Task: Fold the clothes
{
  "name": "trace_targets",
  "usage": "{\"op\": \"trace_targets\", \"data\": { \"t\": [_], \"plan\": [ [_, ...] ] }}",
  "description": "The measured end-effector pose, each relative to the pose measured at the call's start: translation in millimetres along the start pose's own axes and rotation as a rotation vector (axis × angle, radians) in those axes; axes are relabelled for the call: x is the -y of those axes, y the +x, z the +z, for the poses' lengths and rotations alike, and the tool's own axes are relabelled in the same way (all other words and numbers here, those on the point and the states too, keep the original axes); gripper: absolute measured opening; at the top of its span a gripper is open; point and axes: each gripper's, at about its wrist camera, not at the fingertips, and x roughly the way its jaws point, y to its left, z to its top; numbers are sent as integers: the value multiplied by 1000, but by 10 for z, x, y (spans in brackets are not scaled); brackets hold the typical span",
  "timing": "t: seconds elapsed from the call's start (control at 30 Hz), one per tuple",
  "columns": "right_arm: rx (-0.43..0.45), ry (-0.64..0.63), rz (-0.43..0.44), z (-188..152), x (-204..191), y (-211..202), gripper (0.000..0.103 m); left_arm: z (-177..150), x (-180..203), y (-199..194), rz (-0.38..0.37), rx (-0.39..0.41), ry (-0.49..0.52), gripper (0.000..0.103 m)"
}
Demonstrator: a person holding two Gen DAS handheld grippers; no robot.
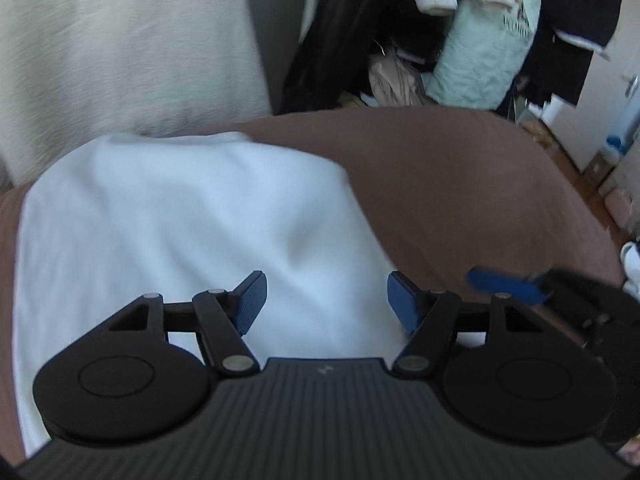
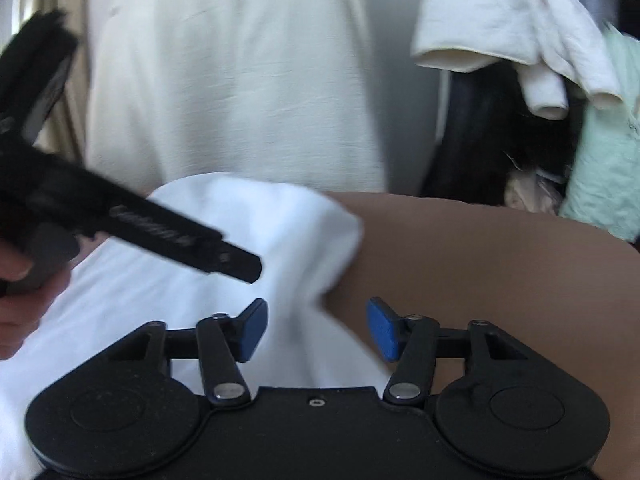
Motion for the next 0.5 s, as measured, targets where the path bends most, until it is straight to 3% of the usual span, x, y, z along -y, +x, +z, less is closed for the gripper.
{"op": "trace_targets", "data": {
  "t": [0.13, 0.2, 0.23, 0.27, 0.33, 0.37, 0.4, 0.5],
  "plan": [
    [-45, 47, 75, -131, 23, 159, 71, 125, 63, 415, 82, -86, -21, 69],
    [-69, 67, 114, -202, 23, 238, 72, 174, 75, 612, 123, -126, -43, 78],
    [-81, 77, 134, -238, 23, 277, 64, 152, 75, 670, 148, -108, -44, 80],
    [-76, 54, 147, -251, -16, 276, 40, 114, 96, 705, 155, -93, -8, 80],
    [-95, -9, 112, -272, -124, 271, 19, 12, 105, 671, 164, -32, 32, 62],
    [-108, -48, 63, -287, -180, 267, 19, -52, 92, 602, 167, 14, 35, 27],
    [-116, -62, 63, -297, -207, 243, 19, -118, -9, 490, 137, 47, -31, 14],
    [-133, -79, 114, -320, -257, 150, 19, -361, -350, 151, 47, 136, -246, 12]
  ]
}}
